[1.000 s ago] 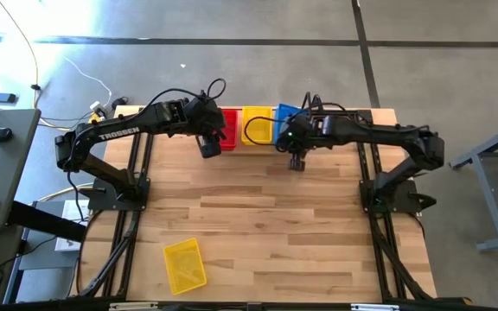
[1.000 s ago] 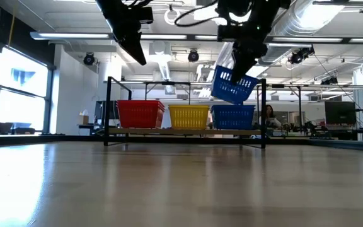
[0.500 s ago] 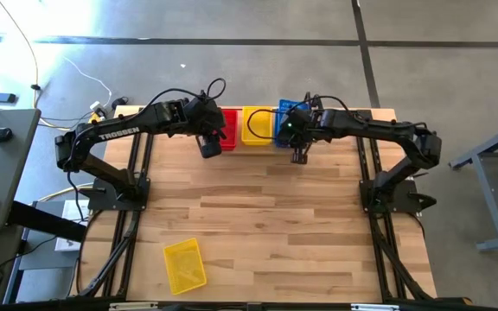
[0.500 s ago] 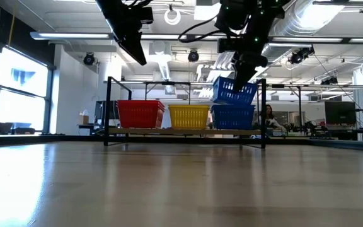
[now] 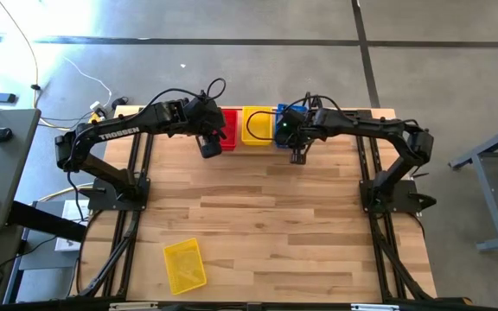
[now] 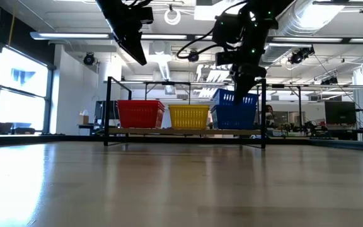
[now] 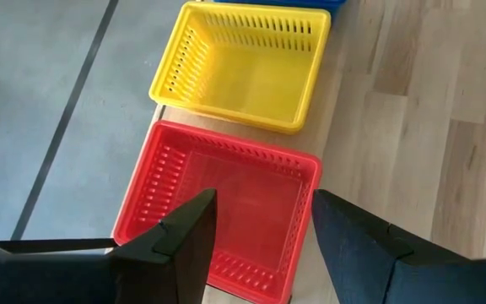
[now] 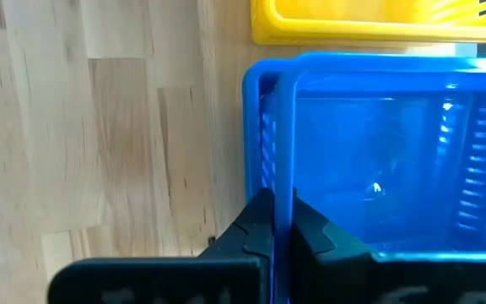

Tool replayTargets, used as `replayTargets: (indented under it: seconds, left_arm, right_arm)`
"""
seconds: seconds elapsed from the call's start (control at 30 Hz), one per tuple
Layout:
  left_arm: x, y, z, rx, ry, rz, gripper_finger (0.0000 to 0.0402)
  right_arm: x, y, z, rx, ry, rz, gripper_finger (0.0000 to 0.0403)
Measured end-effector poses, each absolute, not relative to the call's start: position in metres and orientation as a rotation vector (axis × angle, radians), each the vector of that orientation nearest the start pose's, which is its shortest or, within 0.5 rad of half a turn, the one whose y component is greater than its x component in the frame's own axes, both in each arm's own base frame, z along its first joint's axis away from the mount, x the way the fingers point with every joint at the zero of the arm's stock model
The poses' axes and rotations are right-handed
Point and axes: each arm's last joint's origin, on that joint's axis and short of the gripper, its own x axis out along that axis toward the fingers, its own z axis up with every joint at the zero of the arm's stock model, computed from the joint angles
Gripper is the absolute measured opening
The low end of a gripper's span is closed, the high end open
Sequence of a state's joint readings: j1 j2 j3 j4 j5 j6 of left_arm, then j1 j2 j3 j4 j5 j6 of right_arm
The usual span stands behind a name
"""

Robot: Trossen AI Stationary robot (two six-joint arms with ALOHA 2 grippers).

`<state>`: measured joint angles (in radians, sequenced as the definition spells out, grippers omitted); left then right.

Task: Stack baskets on shelf by color
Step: Stack the blue bin on top of the blue bin

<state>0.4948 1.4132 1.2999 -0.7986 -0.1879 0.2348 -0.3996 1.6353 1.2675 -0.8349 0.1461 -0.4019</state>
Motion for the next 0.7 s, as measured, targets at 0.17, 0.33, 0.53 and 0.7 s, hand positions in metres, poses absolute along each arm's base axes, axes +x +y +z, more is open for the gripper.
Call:
replayTargets:
  seconds: [0.17, 0.33, 0.53, 0.7]
  left_arm:
    - [0.2506, 0.1414, 0.3201, 0.068, 0.985, 0.522, 0.0184]
    - [0.2506, 0.1414, 0.3201, 0.070, 0.986, 0.520, 0.0184]
    - [0.2506, 0.1413, 0.3201, 0.070, 0.986, 0.520, 0.0184]
    - [0.2506, 0.1414, 0.3201, 0.070, 0.986, 0.520, 0.0184]
  right_arm:
    - [0.2952, -0.1293, 0.2444, -0.192, 1.280, -0.230, 0.0000]
    - [0.2949, -0.1305, 0.2447, -0.218, 1.291, -0.265, 0.0000]
    - [0.2950, -0.1305, 0.2447, -0.213, 1.289, -0.267, 0.0033]
    - [0.2951, -0.1304, 0.2455, -0.191, 1.285, -0.283, 0.0078]
